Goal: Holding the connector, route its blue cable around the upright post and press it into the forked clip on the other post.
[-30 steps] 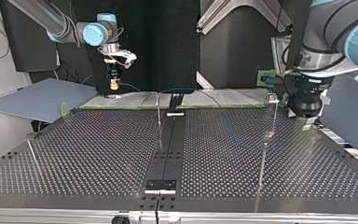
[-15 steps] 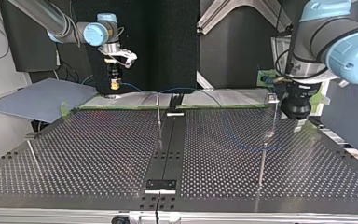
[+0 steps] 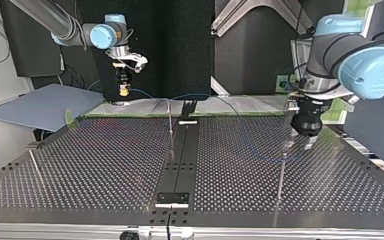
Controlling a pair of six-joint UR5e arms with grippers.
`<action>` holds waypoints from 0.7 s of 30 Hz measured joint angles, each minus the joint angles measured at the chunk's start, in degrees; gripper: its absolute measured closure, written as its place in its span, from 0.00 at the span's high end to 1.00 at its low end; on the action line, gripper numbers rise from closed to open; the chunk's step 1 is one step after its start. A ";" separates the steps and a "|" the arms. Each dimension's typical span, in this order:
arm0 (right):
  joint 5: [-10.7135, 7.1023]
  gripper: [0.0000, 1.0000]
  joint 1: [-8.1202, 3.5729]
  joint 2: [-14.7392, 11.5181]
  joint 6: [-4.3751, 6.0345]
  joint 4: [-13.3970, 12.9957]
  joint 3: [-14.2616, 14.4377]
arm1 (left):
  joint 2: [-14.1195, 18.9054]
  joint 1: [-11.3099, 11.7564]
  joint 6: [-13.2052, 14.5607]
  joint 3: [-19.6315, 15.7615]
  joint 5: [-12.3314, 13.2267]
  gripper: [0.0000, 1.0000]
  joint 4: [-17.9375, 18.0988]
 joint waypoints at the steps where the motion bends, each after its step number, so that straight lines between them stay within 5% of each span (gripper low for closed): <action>1: -0.06 0.00 0.00 0.00 -0.01 -0.02 0.00 | -0.21 -0.05 -0.06 0.00 0.08 0.98 0.40; 21: -0.20 0.00 0.29 -0.02 -0.03 0.31 0.00 | -2.22 0.44 -8.22 0.00 4.32 0.98 9.91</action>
